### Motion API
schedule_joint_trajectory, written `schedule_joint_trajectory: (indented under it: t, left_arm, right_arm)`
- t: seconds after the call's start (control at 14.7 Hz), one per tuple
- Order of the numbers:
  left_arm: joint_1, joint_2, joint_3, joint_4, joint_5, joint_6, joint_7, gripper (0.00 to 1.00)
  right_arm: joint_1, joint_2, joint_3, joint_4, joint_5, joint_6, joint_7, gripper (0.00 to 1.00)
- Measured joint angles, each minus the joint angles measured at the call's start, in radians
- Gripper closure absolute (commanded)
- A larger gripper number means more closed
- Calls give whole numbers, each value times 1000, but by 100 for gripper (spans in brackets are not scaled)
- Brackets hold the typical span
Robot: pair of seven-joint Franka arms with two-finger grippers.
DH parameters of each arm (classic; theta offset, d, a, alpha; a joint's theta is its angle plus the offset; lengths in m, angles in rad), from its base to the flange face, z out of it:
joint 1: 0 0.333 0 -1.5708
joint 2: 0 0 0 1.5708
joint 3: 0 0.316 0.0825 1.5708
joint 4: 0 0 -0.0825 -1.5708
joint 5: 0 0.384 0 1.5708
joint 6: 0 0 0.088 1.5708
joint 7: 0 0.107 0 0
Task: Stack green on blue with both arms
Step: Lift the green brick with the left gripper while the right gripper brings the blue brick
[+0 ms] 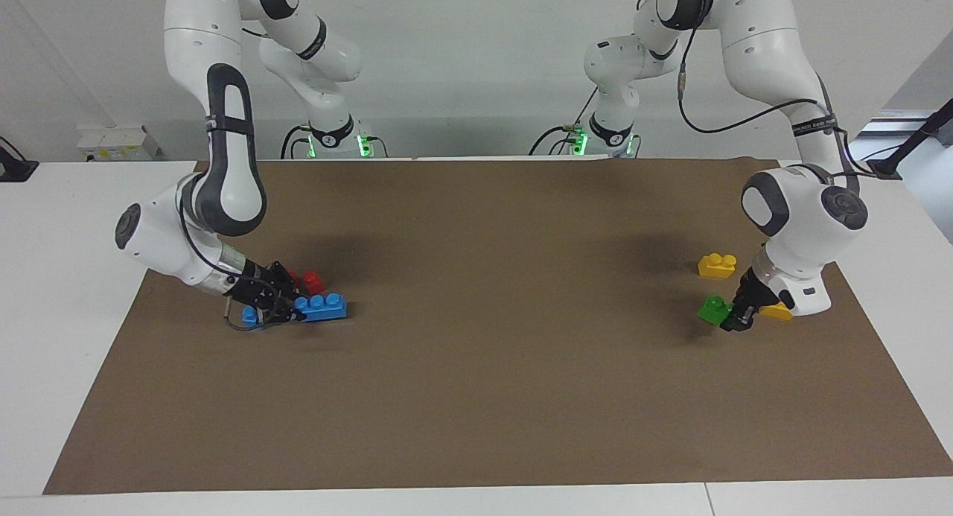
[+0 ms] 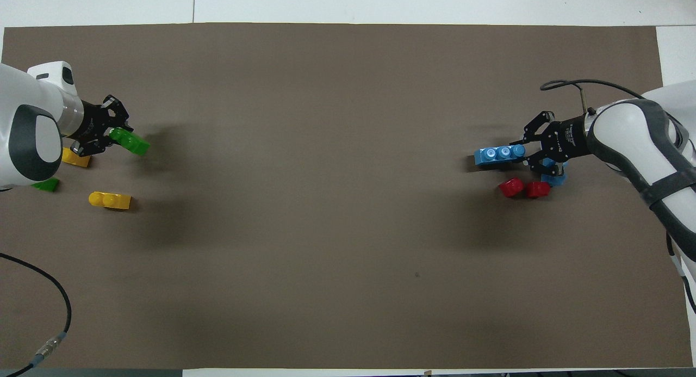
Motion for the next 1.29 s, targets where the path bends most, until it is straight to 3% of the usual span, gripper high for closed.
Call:
schedule_joint_trajectory:
  t: [0.41,0.82,1.29]
  left_arm:
    - [-53,-138,-2,1,0,-173,-57,100]
    - [-145,-271,-8,1,0,-313,-349,100]
    - [-304,-320,-13,-2,0,-347,-791,100]
  right_arm:
    - [112,-51,5,92,0,-66,190,100]
    - [299,-105,8,95,0,-61,431,100]
    - [489,-109,9,27,0,144,588,100]
